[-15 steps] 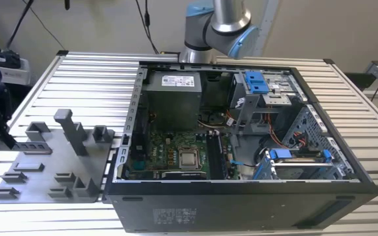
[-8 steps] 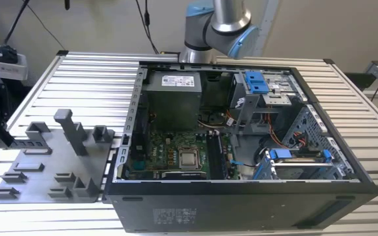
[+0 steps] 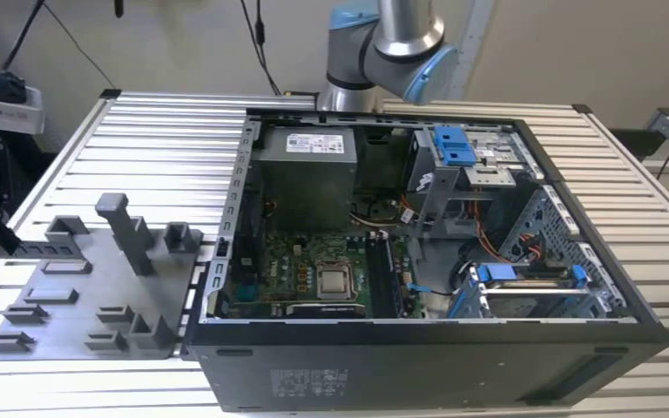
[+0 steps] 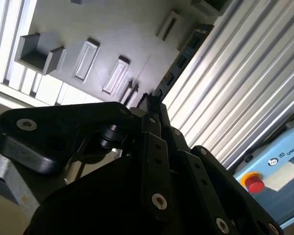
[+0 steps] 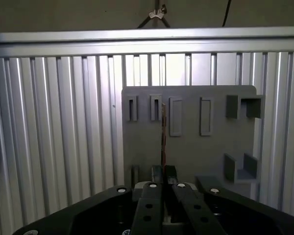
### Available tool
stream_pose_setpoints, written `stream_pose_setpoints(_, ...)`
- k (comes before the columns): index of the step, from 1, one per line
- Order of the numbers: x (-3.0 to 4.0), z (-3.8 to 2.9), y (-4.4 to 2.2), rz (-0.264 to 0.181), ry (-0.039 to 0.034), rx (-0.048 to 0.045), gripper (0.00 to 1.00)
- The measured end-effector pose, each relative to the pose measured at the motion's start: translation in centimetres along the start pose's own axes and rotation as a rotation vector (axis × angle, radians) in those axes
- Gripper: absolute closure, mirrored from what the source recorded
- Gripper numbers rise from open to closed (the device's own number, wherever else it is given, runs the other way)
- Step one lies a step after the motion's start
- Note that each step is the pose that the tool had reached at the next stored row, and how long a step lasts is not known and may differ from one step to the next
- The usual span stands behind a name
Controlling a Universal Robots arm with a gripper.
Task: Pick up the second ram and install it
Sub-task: 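Pick up the second ram and move it above second insertion slot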
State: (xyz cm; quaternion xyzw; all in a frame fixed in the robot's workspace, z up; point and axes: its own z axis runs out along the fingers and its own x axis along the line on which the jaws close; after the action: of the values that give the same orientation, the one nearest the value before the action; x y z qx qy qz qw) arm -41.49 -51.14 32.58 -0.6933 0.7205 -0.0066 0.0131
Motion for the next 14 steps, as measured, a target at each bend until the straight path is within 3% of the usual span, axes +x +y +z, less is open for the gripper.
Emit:
stream_pose_setpoints(10,-0.01,-1.16,-0.03,0.0,0.0001,-0.0001,0.86)
stream_pose_setpoints(14,-0.02,-1.93,-0.05,0.0,0.0,0.0,0.86)
